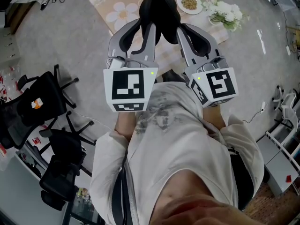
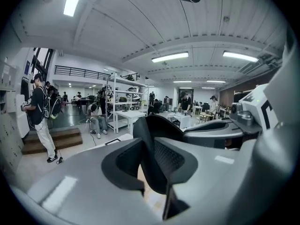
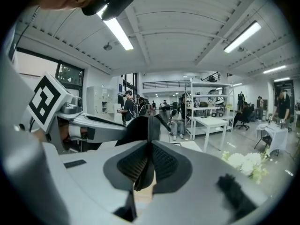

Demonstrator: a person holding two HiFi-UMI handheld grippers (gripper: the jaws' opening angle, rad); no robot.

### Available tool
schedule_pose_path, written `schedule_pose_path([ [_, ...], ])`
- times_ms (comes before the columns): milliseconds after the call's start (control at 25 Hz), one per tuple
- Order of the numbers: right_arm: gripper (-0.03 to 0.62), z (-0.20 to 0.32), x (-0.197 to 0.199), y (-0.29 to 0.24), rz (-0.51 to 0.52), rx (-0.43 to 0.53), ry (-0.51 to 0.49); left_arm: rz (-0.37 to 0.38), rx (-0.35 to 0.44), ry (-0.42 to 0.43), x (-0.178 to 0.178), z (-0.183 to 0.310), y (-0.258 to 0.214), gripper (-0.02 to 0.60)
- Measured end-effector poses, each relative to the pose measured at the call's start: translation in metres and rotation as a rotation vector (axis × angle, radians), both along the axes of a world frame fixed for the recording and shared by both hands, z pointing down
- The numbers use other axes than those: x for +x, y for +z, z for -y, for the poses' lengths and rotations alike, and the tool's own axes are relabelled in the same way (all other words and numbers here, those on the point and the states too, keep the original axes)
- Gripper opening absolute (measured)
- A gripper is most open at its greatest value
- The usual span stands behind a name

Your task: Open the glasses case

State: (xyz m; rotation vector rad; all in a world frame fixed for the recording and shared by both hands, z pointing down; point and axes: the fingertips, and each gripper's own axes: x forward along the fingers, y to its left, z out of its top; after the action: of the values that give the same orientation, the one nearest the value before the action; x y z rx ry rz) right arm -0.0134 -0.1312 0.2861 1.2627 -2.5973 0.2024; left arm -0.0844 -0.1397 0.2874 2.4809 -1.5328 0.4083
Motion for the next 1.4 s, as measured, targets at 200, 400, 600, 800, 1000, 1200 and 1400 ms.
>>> schedule_pose_path([
  [200,0.031,-0.003,0.004,-0.002,0.059,-0.031,-0.017,-0.005,-0.006,0.013,-0.001,-0.002,-0.002,0.071],
  [400,0.031,-0.006,0.005,-0.008,0.091,-0.048,-0.038,-0.009,-0.006,0.029,-0.001,-0.005,-0.005,0.066],
  [600,0.031,-0.009,0.01,-0.011,0.126,-0.059,-0.045,-0.002,0.003,0.039,0.003,-0.009,-0.009,0.066],
  [800,0.031,-0.011,0.014,-0.012,0.136,-0.056,-0.047,0.008,0.011,0.043,0.007,-0.012,-0.011,0.066],
  [1000,0.031,-0.013,0.015,-0.013,0.14,-0.058,-0.05,0.017,0.013,0.045,0.009,-0.014,-0.012,0.064],
  [1200,0.031,-0.013,0.015,-0.013,0.143,-0.059,-0.054,0.021,0.011,0.048,0.009,-0.014,-0.012,0.064],
  [1400,0.031,-0.014,0.015,-0.015,0.145,-0.056,-0.056,0.023,0.013,0.046,0.009,-0.016,-0.013,0.064],
])
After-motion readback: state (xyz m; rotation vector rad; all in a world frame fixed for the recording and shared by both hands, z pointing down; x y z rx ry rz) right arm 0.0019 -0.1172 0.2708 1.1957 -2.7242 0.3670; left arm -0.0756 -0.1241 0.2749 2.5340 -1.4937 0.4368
